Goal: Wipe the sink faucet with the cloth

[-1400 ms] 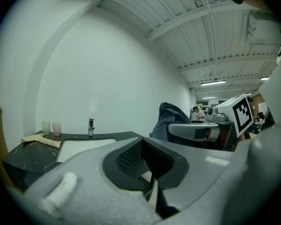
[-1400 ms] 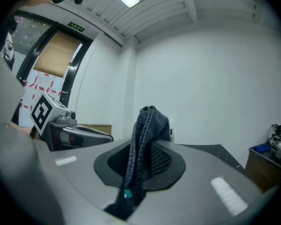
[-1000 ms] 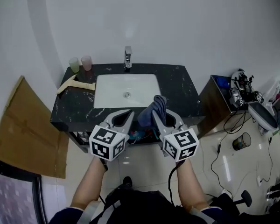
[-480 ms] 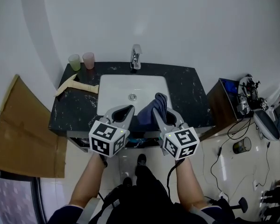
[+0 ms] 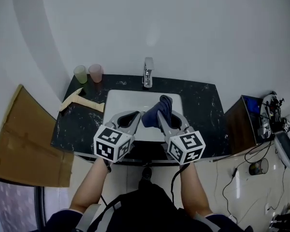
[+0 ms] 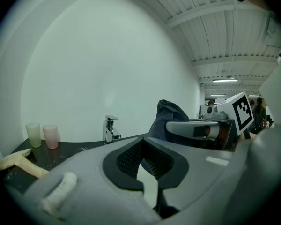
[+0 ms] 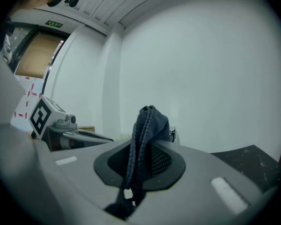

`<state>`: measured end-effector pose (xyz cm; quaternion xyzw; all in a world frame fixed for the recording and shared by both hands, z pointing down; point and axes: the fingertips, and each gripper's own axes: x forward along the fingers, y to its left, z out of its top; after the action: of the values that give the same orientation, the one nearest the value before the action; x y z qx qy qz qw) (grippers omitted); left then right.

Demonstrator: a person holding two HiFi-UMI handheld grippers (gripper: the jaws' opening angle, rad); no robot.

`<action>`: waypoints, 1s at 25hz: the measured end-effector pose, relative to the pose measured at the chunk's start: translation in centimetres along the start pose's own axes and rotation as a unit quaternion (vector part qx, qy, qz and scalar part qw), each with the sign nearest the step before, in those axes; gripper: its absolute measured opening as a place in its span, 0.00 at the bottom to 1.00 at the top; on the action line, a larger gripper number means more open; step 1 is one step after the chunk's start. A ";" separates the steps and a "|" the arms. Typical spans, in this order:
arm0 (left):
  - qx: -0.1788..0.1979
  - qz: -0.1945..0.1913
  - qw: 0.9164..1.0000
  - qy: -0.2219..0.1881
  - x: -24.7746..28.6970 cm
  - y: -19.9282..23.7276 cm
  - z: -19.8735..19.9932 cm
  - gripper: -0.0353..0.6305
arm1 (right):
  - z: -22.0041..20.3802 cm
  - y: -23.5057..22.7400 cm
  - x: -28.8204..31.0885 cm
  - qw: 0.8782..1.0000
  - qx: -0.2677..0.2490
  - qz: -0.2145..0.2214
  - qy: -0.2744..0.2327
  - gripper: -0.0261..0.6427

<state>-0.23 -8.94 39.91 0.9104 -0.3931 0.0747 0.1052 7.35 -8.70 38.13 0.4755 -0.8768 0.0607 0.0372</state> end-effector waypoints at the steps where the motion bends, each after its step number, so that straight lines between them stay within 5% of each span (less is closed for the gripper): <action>1: 0.001 0.003 1.000 0.002 0.7 0.4 0.2 0.06 | 0.2 -0.6 0.7 1.000 0.001 0.006 -0.002 0.11; 10: 0.010 0.018 0.999 0.034 6.7 3.7 0.6 0.06 | 1.5 -6.9 5.8 0.999 0.027 0.039 -0.026 0.11; 11: 0.011 0.013 0.999 0.034 7.3 3.9 0.8 0.12 | 1.6 -7.4 6.4 0.998 0.028 0.043 -0.027 0.11; 18: 0.024 -0.039 0.998 0.044 10.8 5.4 0.9 0.40 | 2.8 -9.2 9.3 0.997 0.040 0.066 -0.031 0.11; 22: 0.051 -0.070 0.996 0.038 12.9 6.2 2.1 0.41 | 4.2 -9.2 10.2 0.994 0.069 0.076 -0.038 0.11; 25: 0.056 -0.131 0.989 0.032 13.9 5.6 3.1 0.41 | 5.1 -8.5 11.1 0.988 0.110 0.098 -0.046 0.11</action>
<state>5.32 -23.17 40.69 0.9555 -0.2626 0.1111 0.0755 8.42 -23.25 35.06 0.3905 -0.9080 0.1382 -0.0623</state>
